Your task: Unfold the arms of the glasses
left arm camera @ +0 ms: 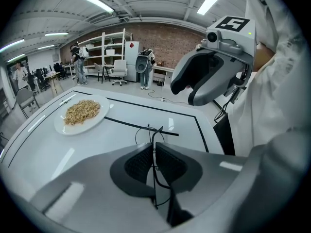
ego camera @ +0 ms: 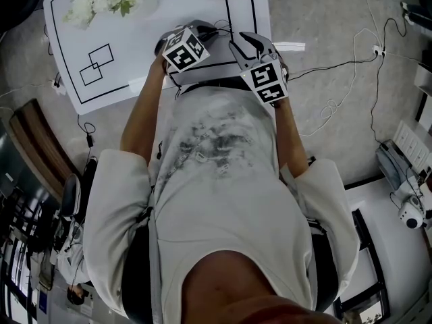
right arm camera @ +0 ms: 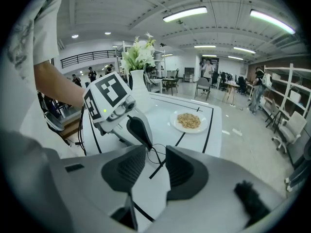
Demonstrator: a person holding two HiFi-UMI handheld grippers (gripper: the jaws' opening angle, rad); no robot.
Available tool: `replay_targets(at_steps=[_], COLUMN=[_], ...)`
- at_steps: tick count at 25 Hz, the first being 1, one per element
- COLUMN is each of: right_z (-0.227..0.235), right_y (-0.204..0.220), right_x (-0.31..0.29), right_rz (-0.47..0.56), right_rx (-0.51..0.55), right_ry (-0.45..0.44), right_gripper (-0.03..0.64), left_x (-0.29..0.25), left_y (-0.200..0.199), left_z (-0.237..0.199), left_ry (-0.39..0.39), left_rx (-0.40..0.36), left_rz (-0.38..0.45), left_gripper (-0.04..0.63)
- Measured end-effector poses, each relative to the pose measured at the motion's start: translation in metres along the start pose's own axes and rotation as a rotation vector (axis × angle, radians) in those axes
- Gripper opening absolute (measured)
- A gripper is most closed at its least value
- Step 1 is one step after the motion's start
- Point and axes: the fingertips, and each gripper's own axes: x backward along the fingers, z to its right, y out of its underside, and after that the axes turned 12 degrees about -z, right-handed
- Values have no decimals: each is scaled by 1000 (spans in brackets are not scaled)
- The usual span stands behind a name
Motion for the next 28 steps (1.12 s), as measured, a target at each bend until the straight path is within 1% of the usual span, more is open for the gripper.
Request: replay_targets(at_steps=[8, 12, 16, 20, 28], right_z=[5, 15, 24, 21, 9], right_y=[-5, -9, -9, -3, 1], right_x=[-4, -10, -18, -29, -43], right_rz=[12, 9, -20, -46, -86], right_rx=[-5, 7, 53, 96, 150], right_ry=[1, 20, 44, 18, -78], right_gripper=[133, 99, 55, 21, 17], left_x=[3, 4, 5, 3, 4], left_y=[3, 4, 4, 5, 4], left_z=[4, 6, 11, 17, 23], left_ry=[25, 35, 47, 60, 80], left_rx=[-1, -9, -21, -33, -71], left_rz=[17, 18, 19, 20, 17], left_gripper=[21, 18, 17, 17, 17])
